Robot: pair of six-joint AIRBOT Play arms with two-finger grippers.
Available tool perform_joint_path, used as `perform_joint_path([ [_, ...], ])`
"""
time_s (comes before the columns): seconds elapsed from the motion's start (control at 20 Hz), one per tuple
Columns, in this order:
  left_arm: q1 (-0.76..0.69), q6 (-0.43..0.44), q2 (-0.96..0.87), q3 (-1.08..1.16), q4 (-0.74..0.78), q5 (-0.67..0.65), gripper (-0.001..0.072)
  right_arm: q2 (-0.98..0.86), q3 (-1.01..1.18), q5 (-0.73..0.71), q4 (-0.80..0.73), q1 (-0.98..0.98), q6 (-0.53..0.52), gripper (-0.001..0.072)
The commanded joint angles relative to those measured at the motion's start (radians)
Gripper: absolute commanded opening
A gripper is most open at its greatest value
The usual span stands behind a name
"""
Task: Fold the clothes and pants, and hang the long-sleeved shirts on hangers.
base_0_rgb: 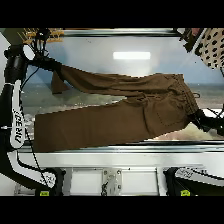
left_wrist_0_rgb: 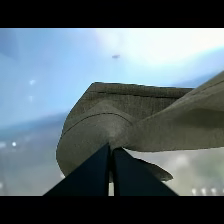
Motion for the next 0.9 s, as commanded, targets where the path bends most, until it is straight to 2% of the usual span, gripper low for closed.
perform_joint_path([
  [0.0,0.000,0.002,0.000,0.000,0.000,-0.005,0.0005,-0.002,0.000,-0.060,-0.032,0.035,-0.004,0.0124],
  [0.05,0.000,0.002,0.000,0.000,0.000,-0.008,0.0005,0.003,0.000,-0.051,-0.063,0.035,-0.003,0.0020],
  [0.1,0.000,0.002,0.000,0.000,0.000,-0.009,0.0005,0.016,0.000,-0.037,-0.112,0.035,-0.002,0.0019],
  [0.25,0.000,0.002,0.000,0.000,0.001,-0.012,0.0005,0.124,-0.001,0.012,-0.365,0.035,0.143,0.0018],
  [0.4,0.000,0.002,0.000,0.000,0.001,-0.021,0.0005,0.299,-0.026,0.238,-0.678,0.035,0.182,0.0018],
  [0.45,0.000,0.002,0.000,0.000,0.000,-0.019,0.0005,0.360,-0.050,0.274,-0.728,0.035,0.206,0.0019],
  [0.5,0.000,0.002,0.000,0.000,0.000,-0.018,0.0005,0.425,-0.081,0.281,-0.748,0.035,0.249,0.0019],
  [0.6,0.000,0.002,0.000,0.000,0.000,-0.024,0.0005,0.533,-0.143,0.344,-0.749,0.035,0.267,0.0019],
  [0.75,0.000,0.002,0.000,0.000,0.000,-0.024,0.0005,0.587,-0.180,0.431,-0.761,0.035,0.312,0.0033],
  [0.8,0.000,0.002,0.000,0.000,0.000,-0.025,0.0005,0.587,-0.179,0.433,-0.760,0.035,0.313,0.0192],
  [0.85,0.000,0.002,0.000,0.000,0.000,-0.026,0.0005,0.587,-0.178,0.429,-0.759,0.035,0.313,0.0495],
])
